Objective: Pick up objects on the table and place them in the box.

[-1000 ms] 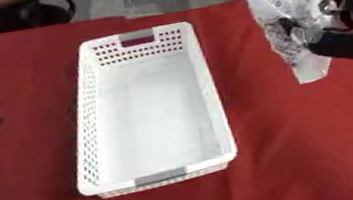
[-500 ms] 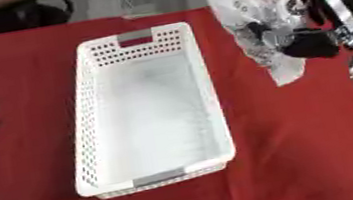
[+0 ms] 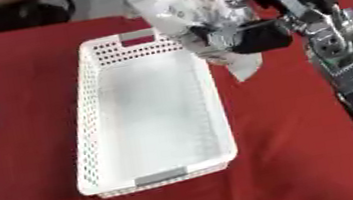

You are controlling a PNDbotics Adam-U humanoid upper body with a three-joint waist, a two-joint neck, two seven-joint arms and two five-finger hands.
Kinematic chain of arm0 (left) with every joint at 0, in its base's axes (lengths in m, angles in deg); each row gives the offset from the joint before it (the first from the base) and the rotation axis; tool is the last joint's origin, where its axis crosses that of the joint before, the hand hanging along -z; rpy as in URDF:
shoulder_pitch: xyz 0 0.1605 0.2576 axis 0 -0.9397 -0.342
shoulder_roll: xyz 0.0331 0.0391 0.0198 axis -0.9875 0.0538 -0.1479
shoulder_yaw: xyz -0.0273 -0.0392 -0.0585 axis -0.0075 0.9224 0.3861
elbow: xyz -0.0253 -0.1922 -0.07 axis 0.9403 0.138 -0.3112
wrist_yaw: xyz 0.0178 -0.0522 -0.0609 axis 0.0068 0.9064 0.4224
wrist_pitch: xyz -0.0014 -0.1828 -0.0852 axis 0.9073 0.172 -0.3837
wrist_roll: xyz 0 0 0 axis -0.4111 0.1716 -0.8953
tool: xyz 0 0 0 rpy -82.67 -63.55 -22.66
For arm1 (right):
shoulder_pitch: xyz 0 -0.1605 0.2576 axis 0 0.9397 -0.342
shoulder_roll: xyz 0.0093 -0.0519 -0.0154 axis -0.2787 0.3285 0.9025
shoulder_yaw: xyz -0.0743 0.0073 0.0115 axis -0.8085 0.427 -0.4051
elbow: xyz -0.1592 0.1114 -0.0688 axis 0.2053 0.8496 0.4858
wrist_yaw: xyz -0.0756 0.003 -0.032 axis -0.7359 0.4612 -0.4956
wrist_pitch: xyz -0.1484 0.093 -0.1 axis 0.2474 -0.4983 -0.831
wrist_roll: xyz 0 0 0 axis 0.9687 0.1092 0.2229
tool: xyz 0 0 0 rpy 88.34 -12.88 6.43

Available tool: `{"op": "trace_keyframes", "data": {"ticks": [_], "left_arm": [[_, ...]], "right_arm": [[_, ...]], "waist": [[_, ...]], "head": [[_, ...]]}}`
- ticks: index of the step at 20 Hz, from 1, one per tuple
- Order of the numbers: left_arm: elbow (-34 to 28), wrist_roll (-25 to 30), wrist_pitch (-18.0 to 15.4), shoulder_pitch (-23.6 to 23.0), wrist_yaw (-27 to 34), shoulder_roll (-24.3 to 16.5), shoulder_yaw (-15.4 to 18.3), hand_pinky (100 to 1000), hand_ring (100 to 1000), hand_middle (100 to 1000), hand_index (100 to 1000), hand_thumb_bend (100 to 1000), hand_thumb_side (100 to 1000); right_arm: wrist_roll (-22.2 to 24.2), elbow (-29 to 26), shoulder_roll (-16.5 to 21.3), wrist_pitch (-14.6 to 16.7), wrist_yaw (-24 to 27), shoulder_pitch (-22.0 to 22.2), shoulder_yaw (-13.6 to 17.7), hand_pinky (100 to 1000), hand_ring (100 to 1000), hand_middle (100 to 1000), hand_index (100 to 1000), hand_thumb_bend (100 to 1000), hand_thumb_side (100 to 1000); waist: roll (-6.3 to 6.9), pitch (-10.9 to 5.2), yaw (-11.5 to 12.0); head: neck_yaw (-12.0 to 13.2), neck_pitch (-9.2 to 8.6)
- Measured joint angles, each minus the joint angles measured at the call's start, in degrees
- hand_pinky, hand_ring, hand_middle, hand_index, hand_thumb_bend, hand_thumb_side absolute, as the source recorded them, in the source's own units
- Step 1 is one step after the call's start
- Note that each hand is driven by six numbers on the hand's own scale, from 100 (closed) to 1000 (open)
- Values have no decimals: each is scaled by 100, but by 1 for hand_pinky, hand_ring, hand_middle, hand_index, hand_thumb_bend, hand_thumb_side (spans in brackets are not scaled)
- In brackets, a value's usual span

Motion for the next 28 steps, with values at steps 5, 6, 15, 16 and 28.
{"op": "trace_keyframes", "data": {"ticks": [5, 6, 15, 16, 28], "left_arm": [[22, 10, 6, 2, 0, 0, -17, 823, 864, 777, 785, 278, 1000], [22, 11, 7, 2, 0, 0, -18, 823, 864, 777, 785, 278, 1000], [23, 20, 11, 3, 0, 0, -20, 824, 865, 777, 785, 275, 1000], [23, 23, 10, 3, 0, 0, -21, 824, 865, 777, 785, 274, 1000], [23, 50, 1, 5, 0, 2, -51, 825, 866, 777, 784, 273, 1000]], "right_arm": [[94, 192, -182, 135, -93, -142, -126, 100, 335, 294, 400, 100, 263], [111, 228, -218, 160, -107, -144, -148, 100, 335, 295, 401, 100, 263], [283, 521, -406, 415, -176, -189, -424, 100, 382, 352, 420, 100, 284], [321, 567, -406, 470, -182, -192, -480, 100, 382, 352, 420, 100, 284], [1361, 1362, -450, 1871, -226, -127, -819, 359, 681, 740, 794, 272, 734]], "waist": [[-2, 0, 1], [-2, 0, 1], [-2, 1, -1], [-2, 1, -1], [-2, 5, -8]], "head": [[-26, -16], [-43, -16], [-97, -30], [-99, -30], [-102, -31]]}}
